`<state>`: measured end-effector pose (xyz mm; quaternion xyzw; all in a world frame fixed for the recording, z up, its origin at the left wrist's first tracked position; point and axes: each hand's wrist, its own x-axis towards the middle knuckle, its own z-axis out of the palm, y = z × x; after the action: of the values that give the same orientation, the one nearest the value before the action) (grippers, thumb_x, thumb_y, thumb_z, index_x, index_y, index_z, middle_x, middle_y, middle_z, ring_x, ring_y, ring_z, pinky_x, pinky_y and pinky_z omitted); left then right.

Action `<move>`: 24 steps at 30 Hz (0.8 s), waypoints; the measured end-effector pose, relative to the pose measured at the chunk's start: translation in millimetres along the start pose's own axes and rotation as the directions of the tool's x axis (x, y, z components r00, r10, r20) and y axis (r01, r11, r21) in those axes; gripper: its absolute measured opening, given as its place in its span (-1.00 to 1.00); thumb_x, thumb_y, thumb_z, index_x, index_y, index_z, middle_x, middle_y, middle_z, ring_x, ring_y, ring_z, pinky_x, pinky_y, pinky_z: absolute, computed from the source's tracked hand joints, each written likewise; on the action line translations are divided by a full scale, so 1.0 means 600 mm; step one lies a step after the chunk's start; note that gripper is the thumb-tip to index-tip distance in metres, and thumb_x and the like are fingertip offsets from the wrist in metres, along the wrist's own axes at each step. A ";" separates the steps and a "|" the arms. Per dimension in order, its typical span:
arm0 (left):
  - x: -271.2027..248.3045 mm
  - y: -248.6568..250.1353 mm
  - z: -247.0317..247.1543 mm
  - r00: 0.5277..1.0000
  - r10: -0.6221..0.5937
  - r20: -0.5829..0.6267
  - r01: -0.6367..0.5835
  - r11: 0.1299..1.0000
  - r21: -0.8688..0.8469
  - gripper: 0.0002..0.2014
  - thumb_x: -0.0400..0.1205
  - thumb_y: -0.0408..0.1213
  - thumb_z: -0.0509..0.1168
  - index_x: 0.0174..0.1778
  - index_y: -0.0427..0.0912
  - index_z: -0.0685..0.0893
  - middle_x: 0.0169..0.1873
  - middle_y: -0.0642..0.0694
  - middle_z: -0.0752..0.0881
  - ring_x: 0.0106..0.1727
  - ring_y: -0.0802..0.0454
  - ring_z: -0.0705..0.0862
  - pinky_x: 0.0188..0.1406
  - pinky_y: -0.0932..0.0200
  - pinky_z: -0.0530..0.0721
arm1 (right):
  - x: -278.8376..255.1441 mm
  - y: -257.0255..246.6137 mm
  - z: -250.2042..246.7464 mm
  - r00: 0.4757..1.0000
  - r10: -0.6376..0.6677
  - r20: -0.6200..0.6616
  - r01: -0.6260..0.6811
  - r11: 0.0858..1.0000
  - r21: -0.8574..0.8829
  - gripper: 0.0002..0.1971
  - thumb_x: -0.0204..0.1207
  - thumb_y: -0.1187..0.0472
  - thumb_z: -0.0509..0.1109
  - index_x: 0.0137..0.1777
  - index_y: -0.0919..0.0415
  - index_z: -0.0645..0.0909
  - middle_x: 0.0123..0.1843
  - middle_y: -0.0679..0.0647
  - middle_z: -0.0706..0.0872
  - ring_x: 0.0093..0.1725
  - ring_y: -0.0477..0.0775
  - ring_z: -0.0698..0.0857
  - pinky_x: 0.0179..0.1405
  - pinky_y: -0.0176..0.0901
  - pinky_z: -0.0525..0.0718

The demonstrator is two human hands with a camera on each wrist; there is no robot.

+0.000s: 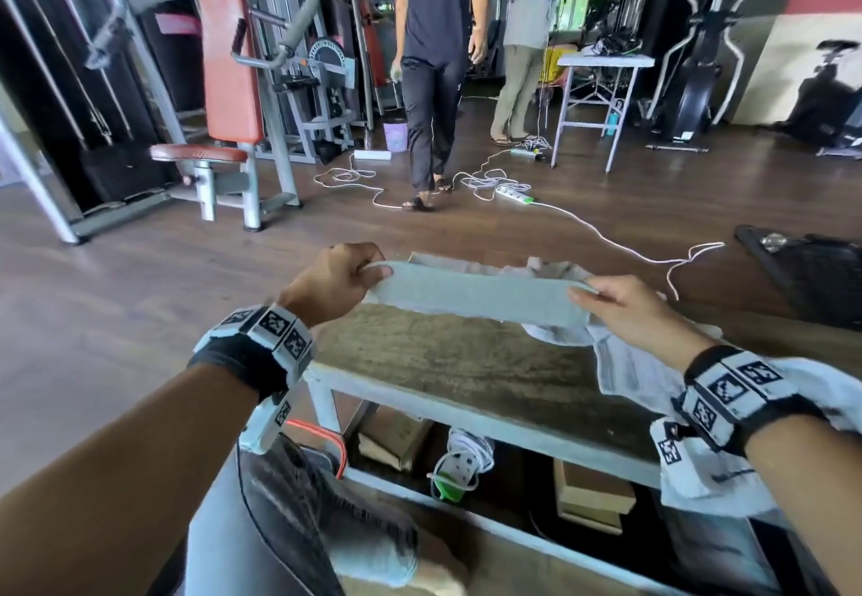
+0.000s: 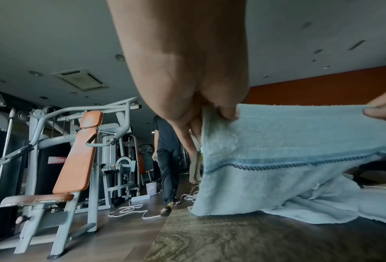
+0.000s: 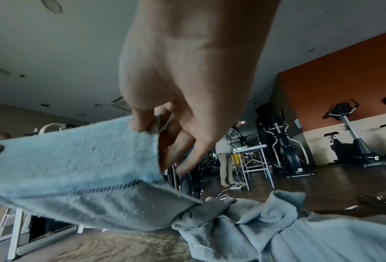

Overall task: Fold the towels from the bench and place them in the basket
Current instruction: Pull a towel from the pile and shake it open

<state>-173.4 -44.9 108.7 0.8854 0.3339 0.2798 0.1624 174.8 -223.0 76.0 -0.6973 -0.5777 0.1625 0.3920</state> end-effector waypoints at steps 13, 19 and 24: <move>-0.153 0.013 0.033 0.915 -0.088 0.394 0.165 0.972 -0.167 -0.84 0.67 -0.18 0.37 -0.23 0.07 0.75 -0.37 0.20 0.78 -0.34 0.34 0.66 -0.30 0.39 0.62 | -0.102 -0.015 -0.009 0.731 0.336 0.594 -0.451 0.891 0.051 -0.76 0.67 0.16 0.38 0.14 0.34 0.74 -0.04 0.19 0.87 -0.08 0.13 0.84 -0.11 -0.10 0.79; -0.118 -0.027 0.070 0.933 -0.195 0.301 0.275 0.928 -0.250 -0.83 0.67 -0.30 0.38 -0.12 -0.36 0.76 -0.34 -0.21 0.75 -0.48 0.24 0.58 -0.46 0.35 0.52 | -0.058 0.021 0.013 0.894 0.271 0.357 -0.304 0.952 0.041 -0.72 0.65 0.16 0.42 -0.06 0.45 0.66 -0.14 0.33 0.79 -0.17 0.20 0.83 -0.19 0.02 0.80; -0.056 -0.071 0.103 0.947 -0.278 0.160 0.309 0.923 -0.230 -0.89 0.64 -0.33 0.40 -0.20 -0.22 0.72 -0.45 -0.02 0.64 -0.58 0.31 0.50 -0.58 0.43 0.44 | 0.018 0.042 0.039 0.966 0.237 0.101 -0.232 0.971 -0.057 -0.80 0.66 0.23 0.42 0.02 0.42 0.67 -0.05 0.24 0.81 -0.11 0.10 0.77 -0.40 -0.50 0.62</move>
<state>-178.5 -43.1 26.8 0.8130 0.4137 0.2369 0.3342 179.0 -205.5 45.1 -0.7597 -0.5147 0.2318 0.3229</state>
